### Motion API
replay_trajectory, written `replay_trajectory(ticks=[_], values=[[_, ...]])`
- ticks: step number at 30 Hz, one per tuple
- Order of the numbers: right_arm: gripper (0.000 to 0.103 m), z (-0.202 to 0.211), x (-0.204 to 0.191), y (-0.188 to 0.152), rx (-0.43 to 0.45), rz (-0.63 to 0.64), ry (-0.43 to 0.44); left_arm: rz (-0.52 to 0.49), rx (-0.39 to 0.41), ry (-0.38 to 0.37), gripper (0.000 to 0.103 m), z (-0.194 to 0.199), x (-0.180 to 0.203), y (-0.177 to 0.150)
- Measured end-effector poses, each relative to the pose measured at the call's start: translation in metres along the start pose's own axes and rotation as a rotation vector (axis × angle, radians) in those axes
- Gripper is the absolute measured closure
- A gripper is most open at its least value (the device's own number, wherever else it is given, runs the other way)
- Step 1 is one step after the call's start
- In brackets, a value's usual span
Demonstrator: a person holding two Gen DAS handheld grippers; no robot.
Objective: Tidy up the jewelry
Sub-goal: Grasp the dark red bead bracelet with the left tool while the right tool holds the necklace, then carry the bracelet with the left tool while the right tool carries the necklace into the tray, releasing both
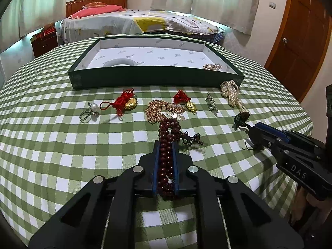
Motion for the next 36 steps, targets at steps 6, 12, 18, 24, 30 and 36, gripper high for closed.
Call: replay_trajectory(ticks=[6,12,18,24,30,36], values=[[0.086,0.002,0.0,0.002,0.008,-0.003,0.001,0.007,0.033,0.002,0.092,0.01,-0.002,0.004],[0.086,0.006,-0.003,0.006,0.027,0.003,0.004,-0.005,0.083,0.009,0.092,0.025,-0.005,0.014],[0.086,0.016,-0.007,0.017,0.065,0.011,0.008,-0.026,0.127,0.005,0.092,0.033,-0.001,0.026],[0.086,0.025,-0.011,0.032,0.102,0.017,0.011,-0.031,0.164,-0.003,0.092,0.038,0.0,0.041],[0.086,0.029,-0.011,0.052,0.135,0.009,0.02,-0.013,0.177,-0.006,0.092,0.037,-0.004,0.055],[0.086,0.027,-0.016,0.084,0.181,0.018,0.031,0.0,0.195,-0.022,0.092,0.033,-0.004,0.078]])
Point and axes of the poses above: each gripper's, at about its wrist camera, not at the fingertips, and z roughly against the way its jaws point, x to its right, y to its top, the point moved 5 cm from there along -z, roughly the way its jaws point, and after that the axes turned 1 degree about y, right-handed, at the moved point
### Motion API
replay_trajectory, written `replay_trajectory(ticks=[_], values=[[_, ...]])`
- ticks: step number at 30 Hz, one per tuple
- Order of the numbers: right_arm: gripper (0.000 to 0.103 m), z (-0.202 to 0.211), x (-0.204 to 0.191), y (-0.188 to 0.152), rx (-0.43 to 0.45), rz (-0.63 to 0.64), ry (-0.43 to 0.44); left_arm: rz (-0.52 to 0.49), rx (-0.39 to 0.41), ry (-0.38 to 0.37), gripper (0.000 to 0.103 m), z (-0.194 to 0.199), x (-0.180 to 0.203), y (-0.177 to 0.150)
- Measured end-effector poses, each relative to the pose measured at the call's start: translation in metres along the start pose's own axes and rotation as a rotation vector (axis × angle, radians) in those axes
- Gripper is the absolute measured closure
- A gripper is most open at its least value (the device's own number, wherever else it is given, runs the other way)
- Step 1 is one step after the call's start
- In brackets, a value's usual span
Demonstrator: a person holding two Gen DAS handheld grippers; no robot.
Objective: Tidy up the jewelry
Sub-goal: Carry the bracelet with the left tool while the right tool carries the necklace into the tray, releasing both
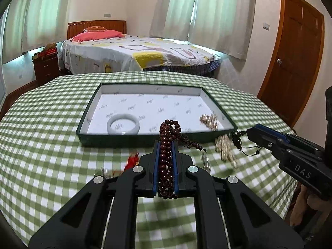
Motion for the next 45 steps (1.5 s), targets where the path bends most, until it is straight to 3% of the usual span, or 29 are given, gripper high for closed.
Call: replay_trajectory(ticks=[10,13,21,26,33,36,40,45], values=[[0.086,-0.025,-0.008,0.065,0.096,0.033,0.018,0.032,0.053,-0.019,0.092,-0.032,0.003,0.062],[0.086,-0.043,-0.005,0.076,0.097,0.027,0.016,0.037,0.036,-0.015,0.092,-0.054,0.003,0.071],[0.086,-0.117,0.013,0.045,-0.077,-0.029,0.026,0.085,-0.166,-0.013,0.092,-0.132,-0.008,0.04],[0.086,-0.139,0.02,0.031,-0.154,-0.045,0.027,0.086,-0.238,-0.004,0.092,-0.156,-0.013,0.029],[0.086,-0.152,0.028,0.02,-0.213,-0.061,0.017,0.079,-0.263,-0.011,0.091,-0.167,-0.012,0.032],[0.085,-0.154,0.029,0.017,-0.226,-0.067,0.015,0.083,-0.263,-0.007,0.086,-0.168,-0.012,0.033],[0.073,-0.152,0.031,0.018,-0.219,-0.076,0.013,0.057,-0.255,0.008,0.079,-0.168,-0.009,0.032],[0.066,-0.147,0.041,0.018,-0.204,-0.106,0.003,0.075,-0.241,0.026,0.053,-0.164,-0.014,0.032]])
Point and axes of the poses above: each gripper's, at about its wrist camera, not at the fingertips, and z roughly against the way its jaws point, x to its right, y to its top, the point moved 5 cm from there along -z, roughly the way its jaws point, and after that the axes turned 1 degree about y, right-handed, at the moved point
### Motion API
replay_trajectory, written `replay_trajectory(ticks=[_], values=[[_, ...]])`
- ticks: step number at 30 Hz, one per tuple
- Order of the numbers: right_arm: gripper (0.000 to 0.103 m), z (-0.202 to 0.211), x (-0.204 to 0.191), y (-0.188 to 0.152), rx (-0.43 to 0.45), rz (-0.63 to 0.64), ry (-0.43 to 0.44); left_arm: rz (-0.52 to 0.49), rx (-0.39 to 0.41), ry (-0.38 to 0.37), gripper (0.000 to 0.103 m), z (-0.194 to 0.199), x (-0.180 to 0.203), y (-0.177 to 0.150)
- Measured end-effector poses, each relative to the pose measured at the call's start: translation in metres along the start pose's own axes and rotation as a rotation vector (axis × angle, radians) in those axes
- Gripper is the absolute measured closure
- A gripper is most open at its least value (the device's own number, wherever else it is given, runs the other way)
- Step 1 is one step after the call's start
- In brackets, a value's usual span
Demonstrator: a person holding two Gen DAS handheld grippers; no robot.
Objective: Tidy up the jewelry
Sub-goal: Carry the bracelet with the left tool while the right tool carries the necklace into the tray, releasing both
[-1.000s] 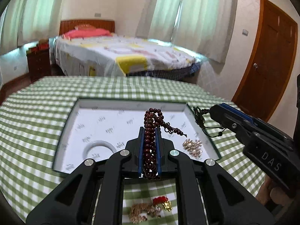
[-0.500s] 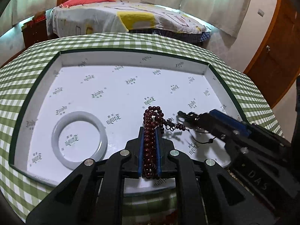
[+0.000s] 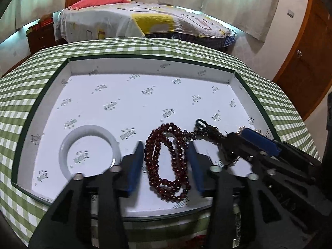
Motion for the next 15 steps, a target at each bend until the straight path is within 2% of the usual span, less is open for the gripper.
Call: replay_trajectory(ticks=[2,9,15], values=[[0.063,0.002,0.002,0.0,0.005,-0.008,0.002,0.001,0.006,-0.001,0.05,0.002,-0.001,0.0],[0.063,0.016,0.0,0.002,0.039,0.002,-0.006,0.011,0.016,-0.015,0.038,0.012,-0.003,-0.001],[0.063,0.033,-0.002,0.002,0.068,0.008,-0.013,0.016,0.046,-0.023,0.037,0.029,-0.005,-0.003]])
Point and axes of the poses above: each gripper's, at about its wrist camera, not at the fingertips, and z roughly against the way its jaws point, x to its right, y to its top, the point moved 5 cm from there along -z, roughly the way its jaws point, and after that the axes turned 1 degree about y, right-handed, at the moved point
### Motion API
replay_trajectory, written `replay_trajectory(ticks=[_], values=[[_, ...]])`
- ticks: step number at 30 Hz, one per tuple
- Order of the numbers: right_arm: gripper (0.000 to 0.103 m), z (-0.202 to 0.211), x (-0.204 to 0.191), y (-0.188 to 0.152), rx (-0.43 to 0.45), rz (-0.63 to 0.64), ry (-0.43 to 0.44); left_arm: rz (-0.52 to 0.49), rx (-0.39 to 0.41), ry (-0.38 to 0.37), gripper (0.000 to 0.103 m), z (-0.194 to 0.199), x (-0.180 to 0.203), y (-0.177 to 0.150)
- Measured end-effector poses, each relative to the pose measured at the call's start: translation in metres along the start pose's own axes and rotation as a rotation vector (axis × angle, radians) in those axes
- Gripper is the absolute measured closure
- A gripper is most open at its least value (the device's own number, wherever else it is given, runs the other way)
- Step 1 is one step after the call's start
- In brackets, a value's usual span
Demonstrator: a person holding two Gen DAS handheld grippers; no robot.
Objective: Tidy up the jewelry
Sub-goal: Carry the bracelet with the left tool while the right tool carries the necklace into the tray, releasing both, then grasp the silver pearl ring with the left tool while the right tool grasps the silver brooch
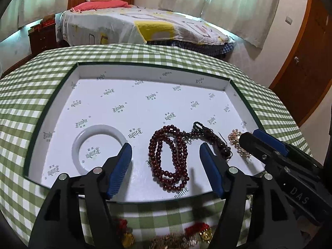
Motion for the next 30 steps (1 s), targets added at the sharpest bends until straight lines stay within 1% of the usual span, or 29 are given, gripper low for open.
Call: replay_trajectory(ticks=[7,11,15,23,30], values=[[0.063,0.023,-0.006,-0.01,0.019,0.018,-0.012,-0.016,0.078,0.004,0.037,0.037,-0.002,-0.003],[0.063,0.034,-0.008,-0.022,0.015,0.026,-0.019,-0.024,0.111,0.013,0.037,0.058,-0.006,-0.015],[0.063,0.043,-0.01,-0.036,0.006,0.031,-0.024,-0.022,0.117,0.025,0.037,0.073,-0.013,-0.03],[0.063,0.051,-0.017,-0.063,-0.021,0.044,-0.014,0.007,0.091,0.071,0.037,0.095,-0.038,-0.067],[0.063,0.052,-0.025,-0.074,-0.033,0.056,0.0,0.043,0.076,0.117,0.037,0.102,-0.061,-0.085]])
Point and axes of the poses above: each gripper's, at about its wrist camera, not at the fingertips, and z roughly against the way its jaws point, x to its right, y to its top, the point moved 5 cm from there along -z, roughly the way its jaws point, and after that the axes turned 1 degree about y, right-handed, at the moved point
